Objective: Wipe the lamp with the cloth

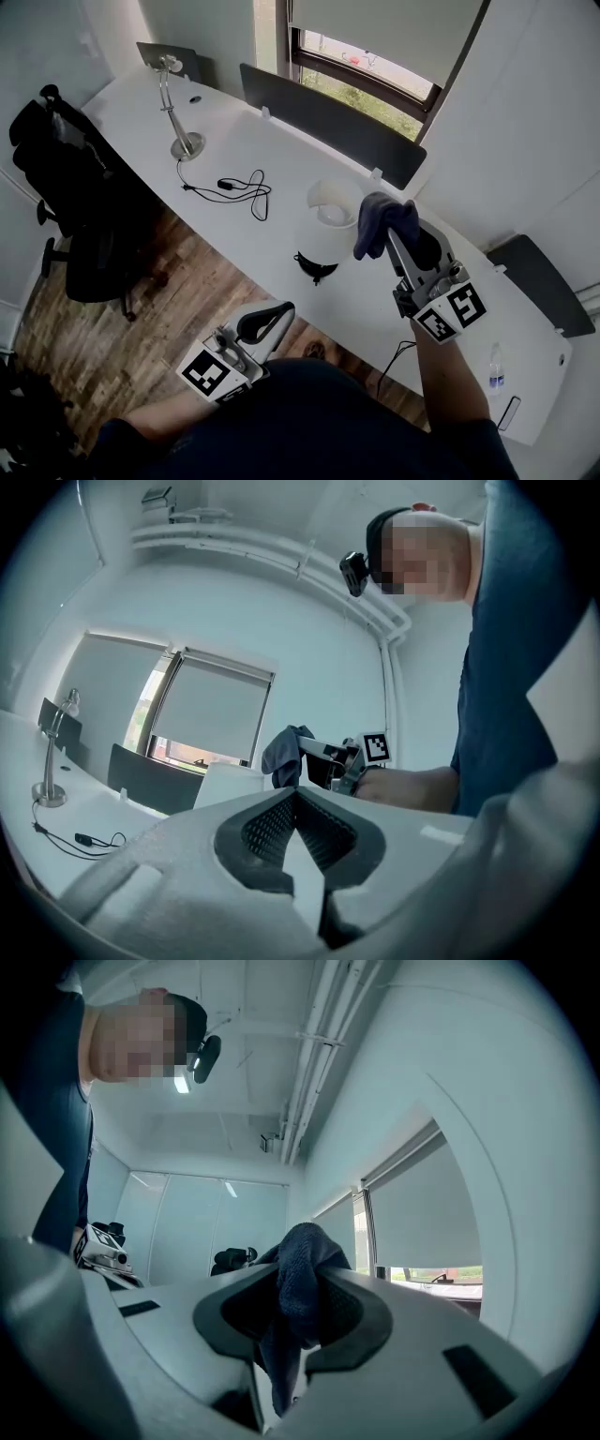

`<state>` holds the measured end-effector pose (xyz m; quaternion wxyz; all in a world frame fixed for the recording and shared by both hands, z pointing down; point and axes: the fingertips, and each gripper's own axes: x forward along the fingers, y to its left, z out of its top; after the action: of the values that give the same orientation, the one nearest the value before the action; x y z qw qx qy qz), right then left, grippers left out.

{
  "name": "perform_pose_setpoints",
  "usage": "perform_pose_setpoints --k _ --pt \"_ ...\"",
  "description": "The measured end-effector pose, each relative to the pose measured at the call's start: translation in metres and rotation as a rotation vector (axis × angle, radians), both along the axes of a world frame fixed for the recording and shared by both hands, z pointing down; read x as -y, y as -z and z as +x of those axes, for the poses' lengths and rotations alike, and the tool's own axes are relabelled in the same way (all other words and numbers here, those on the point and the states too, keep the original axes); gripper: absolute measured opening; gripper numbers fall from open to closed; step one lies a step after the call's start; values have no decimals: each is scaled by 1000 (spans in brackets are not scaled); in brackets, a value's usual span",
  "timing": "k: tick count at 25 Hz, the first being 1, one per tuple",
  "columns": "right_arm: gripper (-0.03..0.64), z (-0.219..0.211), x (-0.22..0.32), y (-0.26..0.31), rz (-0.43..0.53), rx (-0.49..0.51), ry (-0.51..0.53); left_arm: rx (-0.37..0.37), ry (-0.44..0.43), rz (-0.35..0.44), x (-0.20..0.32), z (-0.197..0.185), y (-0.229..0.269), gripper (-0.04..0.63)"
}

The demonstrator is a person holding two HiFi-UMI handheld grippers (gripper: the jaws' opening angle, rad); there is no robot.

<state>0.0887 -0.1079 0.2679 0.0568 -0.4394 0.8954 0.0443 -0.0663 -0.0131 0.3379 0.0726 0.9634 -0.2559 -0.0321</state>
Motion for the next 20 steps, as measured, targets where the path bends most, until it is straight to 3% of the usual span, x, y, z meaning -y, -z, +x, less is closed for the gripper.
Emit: perform_pose_setpoints --k 9,20 --pt "98 -67 -70 -30 -62 9 9 -8 -65 3 -35 -33 2 6" --pt "98 -139 -121 -55 -137 61 100 -20 -63 12 -54 -61 4 6"
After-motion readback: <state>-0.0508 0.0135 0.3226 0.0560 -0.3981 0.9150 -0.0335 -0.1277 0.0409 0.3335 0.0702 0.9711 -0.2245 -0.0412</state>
